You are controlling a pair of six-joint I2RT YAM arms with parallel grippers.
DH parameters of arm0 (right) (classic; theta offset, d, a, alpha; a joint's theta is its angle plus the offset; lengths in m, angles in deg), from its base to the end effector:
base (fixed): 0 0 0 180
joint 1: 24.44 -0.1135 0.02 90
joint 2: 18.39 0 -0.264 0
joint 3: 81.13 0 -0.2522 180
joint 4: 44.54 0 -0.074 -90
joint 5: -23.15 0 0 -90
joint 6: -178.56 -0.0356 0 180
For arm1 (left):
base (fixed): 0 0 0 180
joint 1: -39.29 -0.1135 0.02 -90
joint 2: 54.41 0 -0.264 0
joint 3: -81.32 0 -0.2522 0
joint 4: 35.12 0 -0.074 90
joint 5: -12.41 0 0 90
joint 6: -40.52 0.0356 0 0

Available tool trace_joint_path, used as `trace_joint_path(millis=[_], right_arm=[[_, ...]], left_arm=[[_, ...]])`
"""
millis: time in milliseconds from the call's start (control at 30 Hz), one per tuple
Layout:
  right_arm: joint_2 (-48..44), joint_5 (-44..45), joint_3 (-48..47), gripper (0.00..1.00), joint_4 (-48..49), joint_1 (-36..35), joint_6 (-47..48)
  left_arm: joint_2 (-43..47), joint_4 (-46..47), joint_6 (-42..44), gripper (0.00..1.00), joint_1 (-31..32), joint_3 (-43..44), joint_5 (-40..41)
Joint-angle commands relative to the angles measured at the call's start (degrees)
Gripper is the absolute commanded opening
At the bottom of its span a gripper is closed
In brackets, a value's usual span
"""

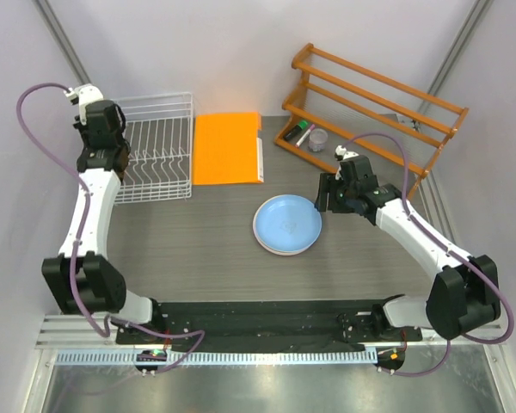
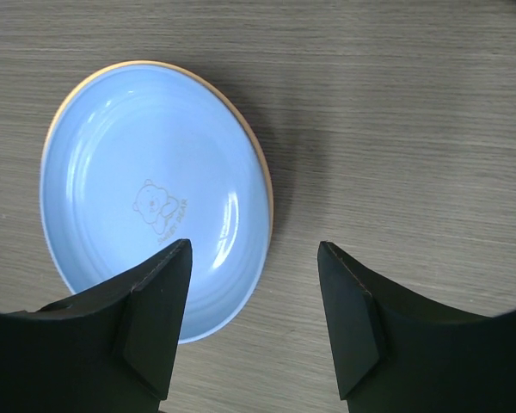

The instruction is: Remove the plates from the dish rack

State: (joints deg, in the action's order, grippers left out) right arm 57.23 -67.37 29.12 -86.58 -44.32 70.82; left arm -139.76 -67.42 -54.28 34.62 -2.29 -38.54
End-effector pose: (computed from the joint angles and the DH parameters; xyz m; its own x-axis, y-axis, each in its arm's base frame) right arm 0.2621 0.0951 0.2621 -0.7700 0.0455 -0.6364 -0.1167 0.9706 0.2107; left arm 0.3379 0.0501 0.3881 -0.3059 -0.0902 -0.9478 -0.6764 0.7212 0.1497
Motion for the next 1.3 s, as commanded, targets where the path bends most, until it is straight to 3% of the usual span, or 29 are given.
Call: trace_joint_path(millis=[0, 200, 433, 700, 1100, 1133, 1200, 1233, 1267], right_arm=[[-3.28, -4.14, -2.45, 0.66, 1.55, 0.02, -0.46], [-3.72, -13.53, -4.39, 0.67, 5.59, 0.02, -2.03], [-1.87, -26.55, -3.61, 0.67, 17.96, -0.51, -9.31], [2.25, -29.28, -4.31, 0.67, 22.3, -1.48, -11.71], [6.65, -25.68, -3.69, 0.66, 20.89, -1.83, -9.42], [6.91, -25.85, -3.78, 0.55, 20.89, -1.83, -9.16], [7.62, -26.38, -3.69, 0.49, 20.8, -1.83, -9.07], [7.79, -26.64, -3.6, 0.29, 20.89, -1.83, -8.9], [7.79, -26.82, -3.34, 0.19, 20.89, -1.83, -8.89]], left_arm=[[8.6, -4.82, -10.37, 0.0, 1.41, -1.41, -12.37], [13.44, -4.75, -20.15, 0.0, 3.25, -7.74, -41.09], [12.66, 2.8, -26.31, 0.0, 13.7, -17.23, -53.17], [9.67, 7.47, -29.65, 0.0, 25.74, -21.19, -52.67], [10.89, 8.0, -30.97, 0.0, 32.35, -22.25, -51.27], [11.16, 8.09, -30.97, 0.0, 32.44, -22.42, -51.61], [11.86, 8.09, -30.89, 0.0, 32.44, -22.78, -51.88], [12.04, 8.0, -30.71, 0.0, 32.44, -22.86, -51.97], [12.04, 7.82, -30.54, 0.0, 32.44, -22.95, -51.97]])
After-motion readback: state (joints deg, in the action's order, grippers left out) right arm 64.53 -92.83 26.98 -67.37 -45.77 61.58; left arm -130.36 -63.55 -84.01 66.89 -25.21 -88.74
